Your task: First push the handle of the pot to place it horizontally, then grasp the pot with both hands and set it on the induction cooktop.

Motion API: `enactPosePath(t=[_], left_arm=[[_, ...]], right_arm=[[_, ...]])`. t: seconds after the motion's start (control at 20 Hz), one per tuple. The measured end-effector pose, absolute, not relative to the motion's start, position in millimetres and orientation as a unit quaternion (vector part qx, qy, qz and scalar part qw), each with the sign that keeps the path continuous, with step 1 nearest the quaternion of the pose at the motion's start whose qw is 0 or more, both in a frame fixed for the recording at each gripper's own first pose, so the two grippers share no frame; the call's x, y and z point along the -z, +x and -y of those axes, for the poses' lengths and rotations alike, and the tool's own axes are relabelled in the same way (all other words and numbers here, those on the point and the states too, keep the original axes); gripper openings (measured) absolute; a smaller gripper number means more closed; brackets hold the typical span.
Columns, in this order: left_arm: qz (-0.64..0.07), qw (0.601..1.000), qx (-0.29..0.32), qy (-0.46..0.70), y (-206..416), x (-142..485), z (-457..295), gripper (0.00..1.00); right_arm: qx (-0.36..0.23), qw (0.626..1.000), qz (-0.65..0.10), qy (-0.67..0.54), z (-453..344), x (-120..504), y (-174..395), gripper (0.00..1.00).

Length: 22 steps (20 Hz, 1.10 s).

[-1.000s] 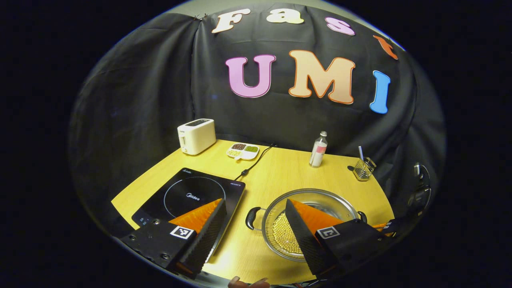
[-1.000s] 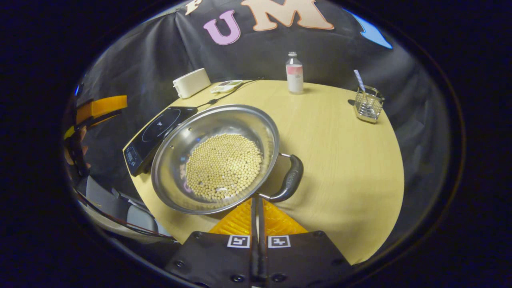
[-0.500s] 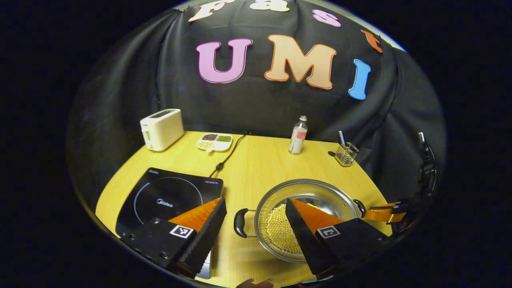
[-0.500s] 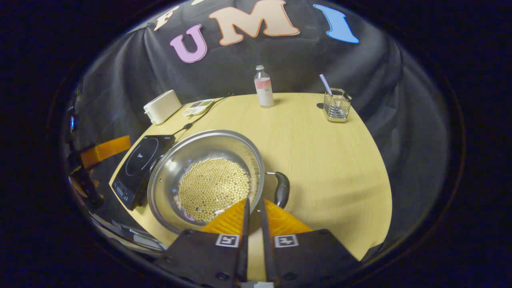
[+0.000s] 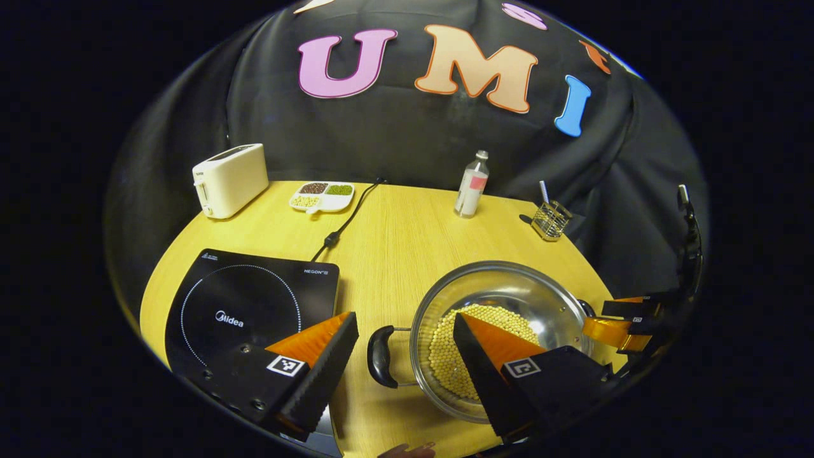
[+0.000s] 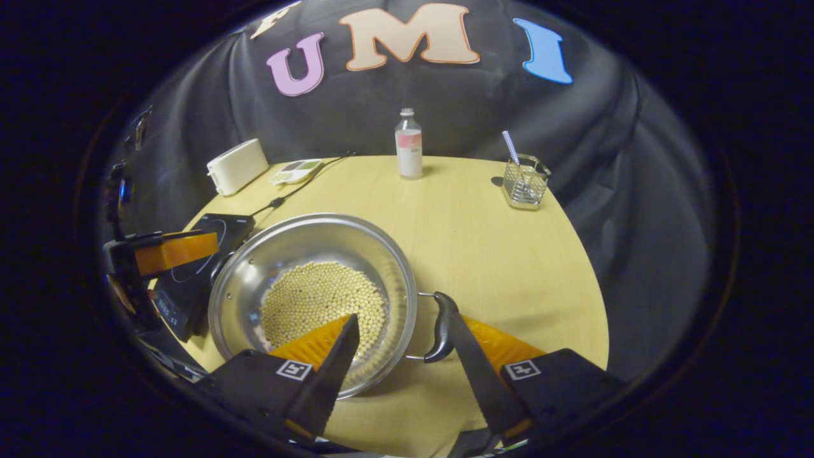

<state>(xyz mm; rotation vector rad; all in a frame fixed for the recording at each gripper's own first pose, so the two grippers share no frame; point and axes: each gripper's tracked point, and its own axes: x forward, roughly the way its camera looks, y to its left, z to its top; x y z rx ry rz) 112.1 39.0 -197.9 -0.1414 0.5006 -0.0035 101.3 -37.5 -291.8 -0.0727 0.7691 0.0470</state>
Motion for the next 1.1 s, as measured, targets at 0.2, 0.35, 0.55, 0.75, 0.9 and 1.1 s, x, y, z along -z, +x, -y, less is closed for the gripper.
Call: enactPosePath(t=[0.2, 0.35, 0.55, 0.75, 0.9, 1.1], left_arm=[[-0.272, 0.959, 0.002, -0.080, 118, 220, -39, 0.99], [-0.294, 0.952, -0.004, -0.082, 121, 238, -43, 0.98], [-0.322, 0.943, -0.010, -0.090, 124, 261, -46, 0.98], [-0.341, 0.935, -0.009, -0.097, 124, 274, -41, 0.98], [-0.342, 0.936, -0.013, -0.082, 126, 275, -42, 0.96], [-0.340, 0.937, -0.013, -0.072, 129, 274, -40, 0.88]], right_arm=[[0.001, 0.921, -0.389, -0.022, 49, 306, 113, 0.96], [0.014, 0.914, -0.405, -0.005, 56, 323, 119, 0.98], [0.022, 0.908, -0.419, 0.004, 60, 341, 124, 0.96], [0.011, 0.892, -0.452, 0.029, 51, 362, 121, 0.98], [0.007, 0.889, -0.456, 0.036, 48, 367, 122, 0.94], [0.003, 0.884, -0.467, 0.041, 48, 372, 121, 0.90]])
